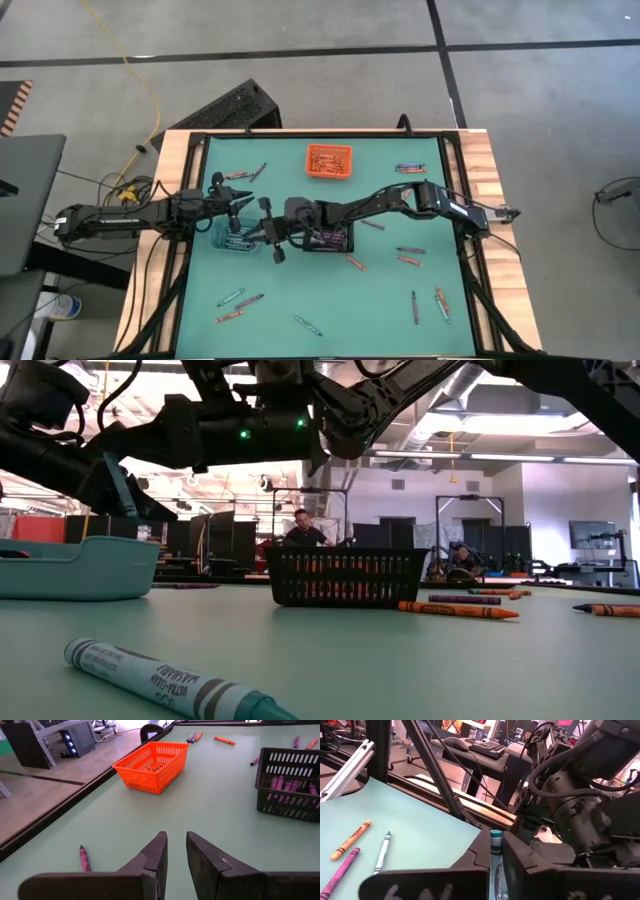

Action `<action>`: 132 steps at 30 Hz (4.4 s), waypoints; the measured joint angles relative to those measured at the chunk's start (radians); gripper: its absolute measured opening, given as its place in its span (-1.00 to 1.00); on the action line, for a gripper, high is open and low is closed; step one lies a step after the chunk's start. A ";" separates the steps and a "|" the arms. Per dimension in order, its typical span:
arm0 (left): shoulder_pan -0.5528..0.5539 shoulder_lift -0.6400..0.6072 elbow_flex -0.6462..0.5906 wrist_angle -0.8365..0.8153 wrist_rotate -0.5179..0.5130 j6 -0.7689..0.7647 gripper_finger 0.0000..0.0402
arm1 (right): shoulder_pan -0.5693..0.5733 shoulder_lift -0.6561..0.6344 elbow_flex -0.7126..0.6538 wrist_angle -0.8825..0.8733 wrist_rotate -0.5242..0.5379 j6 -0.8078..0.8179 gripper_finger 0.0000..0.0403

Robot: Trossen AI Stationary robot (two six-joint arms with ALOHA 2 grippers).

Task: Sort crayons
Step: Put the blue crayon into the light blue bin, then put the violet crayon into the black bin

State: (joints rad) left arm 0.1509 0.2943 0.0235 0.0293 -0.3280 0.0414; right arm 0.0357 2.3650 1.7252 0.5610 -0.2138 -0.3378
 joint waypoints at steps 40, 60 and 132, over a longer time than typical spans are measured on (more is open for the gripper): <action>0.000 0.000 0.000 0.000 0.000 0.000 -0.70 | 0.066 -0.731 -0.194 -1.329 0.035 0.071 -0.47; 0.000 0.000 0.000 0.000 0.000 0.067 -0.70 | 0.206 -1.247 -1.060 -0.525 0.225 0.287 -0.47; 0.541 1.304 0.883 -0.475 0.192 -0.109 -0.78 | -0.007 -1.721 -1.712 0.185 0.217 0.049 -0.47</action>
State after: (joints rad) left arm 0.6923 1.5988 0.9061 -0.4456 -0.1362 -0.0672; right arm 0.0289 0.6436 0.0135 0.7457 0.0032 -0.2883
